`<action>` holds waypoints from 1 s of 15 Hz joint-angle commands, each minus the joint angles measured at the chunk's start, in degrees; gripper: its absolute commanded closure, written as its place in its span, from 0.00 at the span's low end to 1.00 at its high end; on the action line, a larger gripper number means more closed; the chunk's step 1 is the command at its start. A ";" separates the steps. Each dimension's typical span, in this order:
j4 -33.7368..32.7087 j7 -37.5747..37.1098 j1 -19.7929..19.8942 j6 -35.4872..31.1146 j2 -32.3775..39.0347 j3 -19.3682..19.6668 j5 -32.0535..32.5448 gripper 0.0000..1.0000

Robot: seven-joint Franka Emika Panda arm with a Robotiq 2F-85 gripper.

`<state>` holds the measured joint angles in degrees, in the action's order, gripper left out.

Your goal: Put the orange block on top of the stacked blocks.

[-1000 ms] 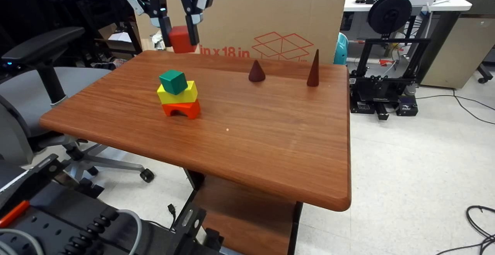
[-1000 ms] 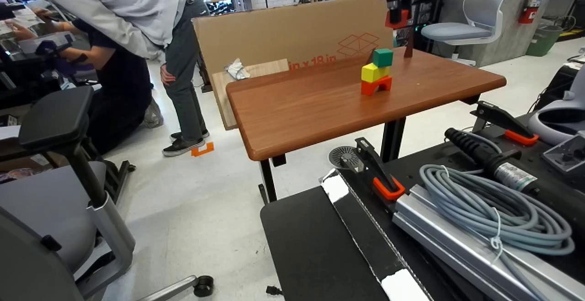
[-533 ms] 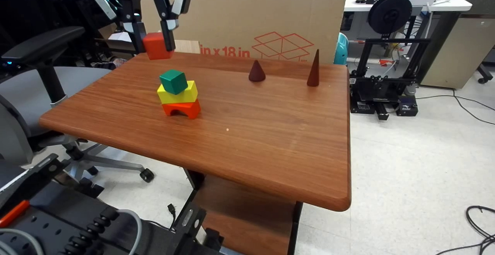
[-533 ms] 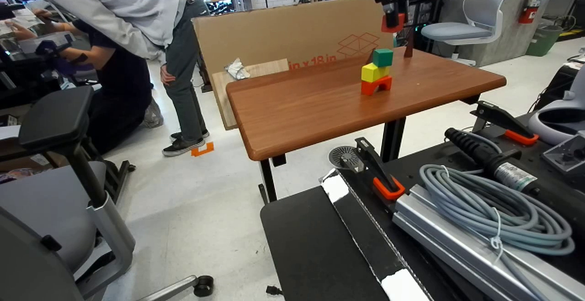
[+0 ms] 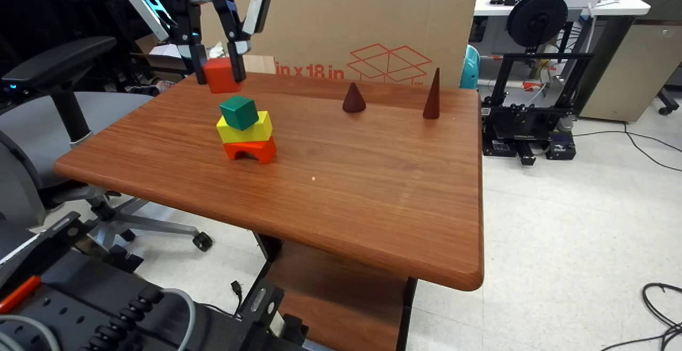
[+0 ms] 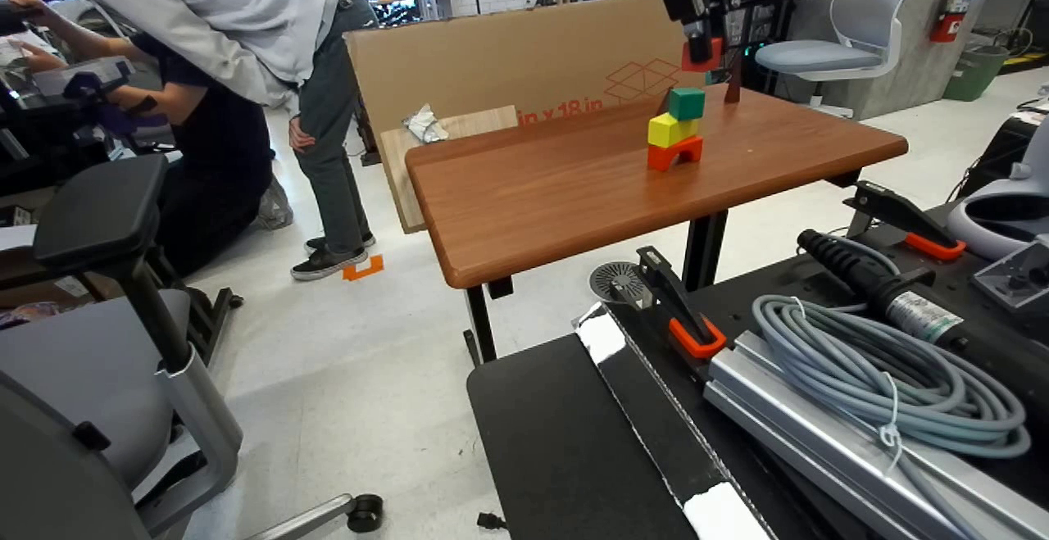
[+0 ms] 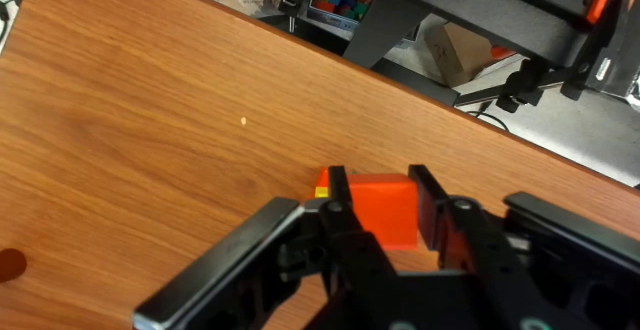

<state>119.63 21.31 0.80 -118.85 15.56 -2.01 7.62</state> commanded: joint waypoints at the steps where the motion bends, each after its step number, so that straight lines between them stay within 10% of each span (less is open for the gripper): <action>1: -1.46 -0.22 -0.47 -0.92 1.48 -0.19 1.77 0.92; 10: -2.39 -0.85 -1.26 -1.25 3.00 -0.59 3.40 0.92; 11: -2.62 -0.93 -1.32 -1.27 3.19 -0.56 3.40 0.69; 15: -3.67 -1.30 -1.35 -0.99 4.14 -0.44 3.42 0.37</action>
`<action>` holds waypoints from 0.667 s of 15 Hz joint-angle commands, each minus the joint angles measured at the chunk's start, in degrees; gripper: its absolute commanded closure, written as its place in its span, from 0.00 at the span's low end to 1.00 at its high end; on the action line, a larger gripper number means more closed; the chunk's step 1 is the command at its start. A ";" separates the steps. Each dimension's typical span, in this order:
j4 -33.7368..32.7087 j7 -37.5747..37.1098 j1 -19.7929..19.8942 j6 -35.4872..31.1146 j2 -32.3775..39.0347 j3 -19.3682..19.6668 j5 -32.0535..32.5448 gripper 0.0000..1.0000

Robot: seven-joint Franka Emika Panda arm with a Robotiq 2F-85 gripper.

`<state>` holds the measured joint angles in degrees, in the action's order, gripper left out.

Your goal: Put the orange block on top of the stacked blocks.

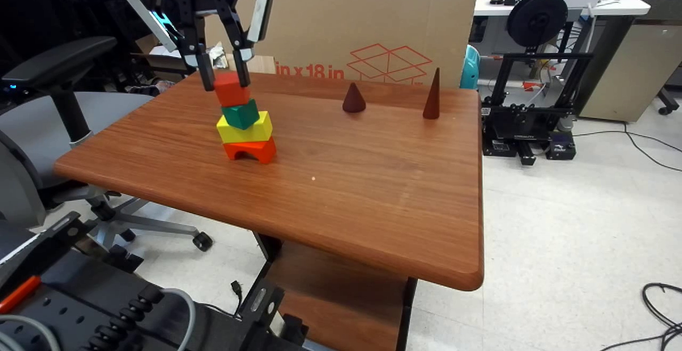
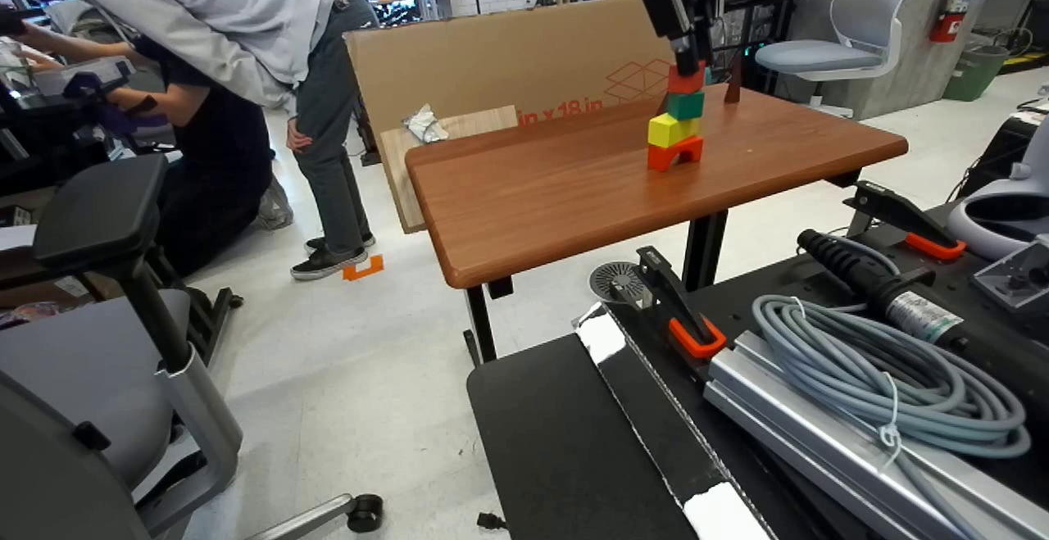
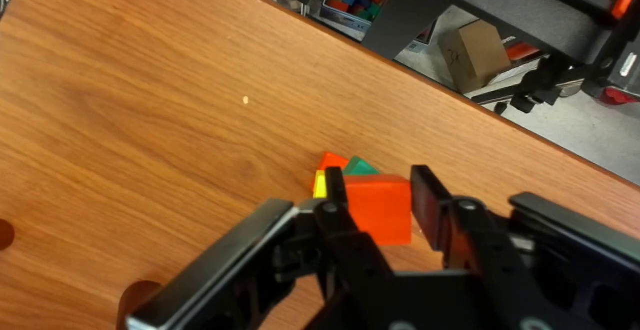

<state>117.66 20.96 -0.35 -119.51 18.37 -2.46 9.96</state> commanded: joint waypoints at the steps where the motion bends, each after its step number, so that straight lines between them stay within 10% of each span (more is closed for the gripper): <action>1: -1.95 -1.01 -0.21 -0.21 1.55 0.01 1.09 0.31; 5: -1.11 -1.76 -0.46 -0.83 0.47 0.12 2.03 0.02; 10: 2.30 -4.73 0.40 -4.27 -6.65 0.27 0.14 0.00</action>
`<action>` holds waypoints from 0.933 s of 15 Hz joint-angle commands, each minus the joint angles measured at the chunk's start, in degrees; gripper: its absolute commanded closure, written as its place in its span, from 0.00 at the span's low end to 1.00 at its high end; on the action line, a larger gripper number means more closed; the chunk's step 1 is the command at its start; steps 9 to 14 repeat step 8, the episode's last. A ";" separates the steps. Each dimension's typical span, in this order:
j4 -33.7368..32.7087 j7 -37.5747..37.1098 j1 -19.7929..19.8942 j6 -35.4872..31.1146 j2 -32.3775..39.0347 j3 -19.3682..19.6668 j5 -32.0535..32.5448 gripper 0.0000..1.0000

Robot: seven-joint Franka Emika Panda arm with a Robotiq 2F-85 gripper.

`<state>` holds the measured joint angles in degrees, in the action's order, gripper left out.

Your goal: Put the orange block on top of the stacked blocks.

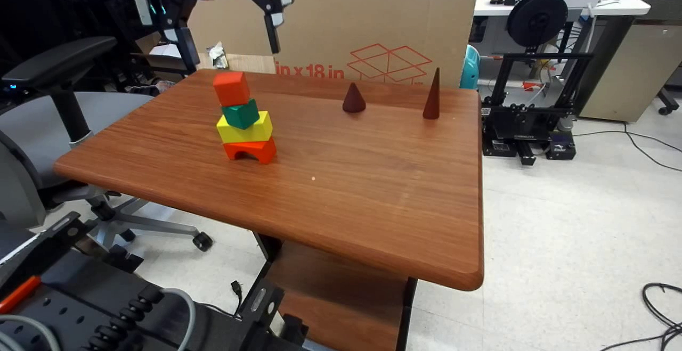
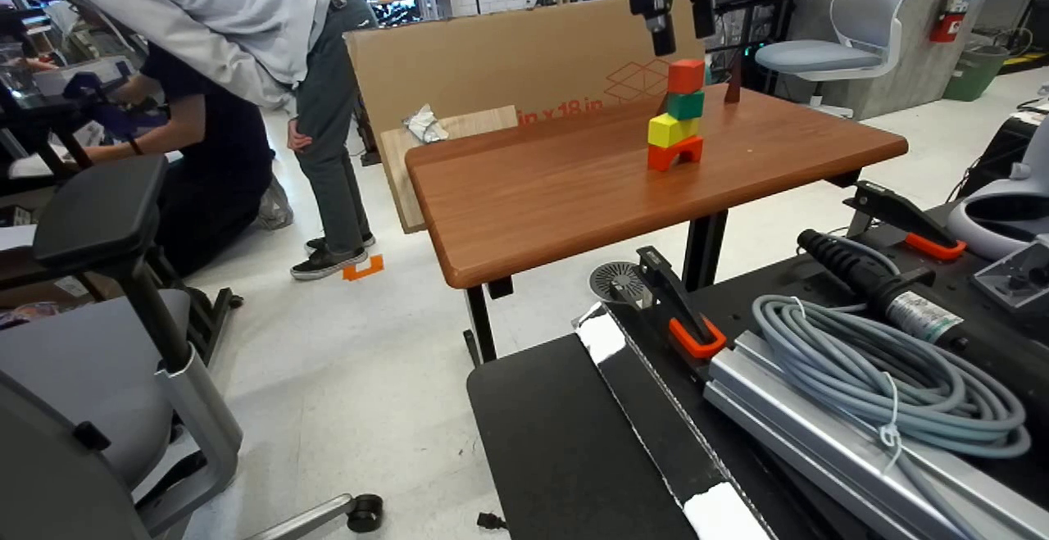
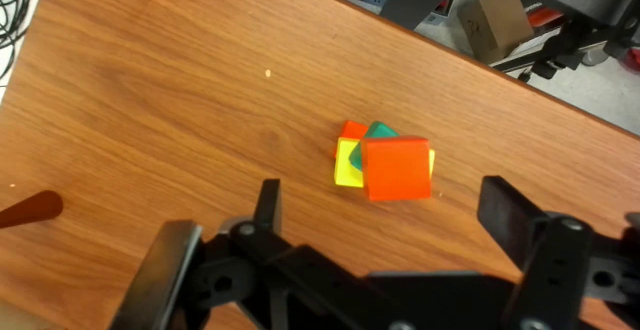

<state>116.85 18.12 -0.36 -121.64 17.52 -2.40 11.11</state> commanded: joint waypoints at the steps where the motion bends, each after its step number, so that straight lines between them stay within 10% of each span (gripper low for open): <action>1: 3.70 -1.47 0.82 -2.91 -7.25 0.21 -1.82 0.00; 14: 2.89 -1.03 0.98 -2.08 -7.72 0.62 -2.42 0.00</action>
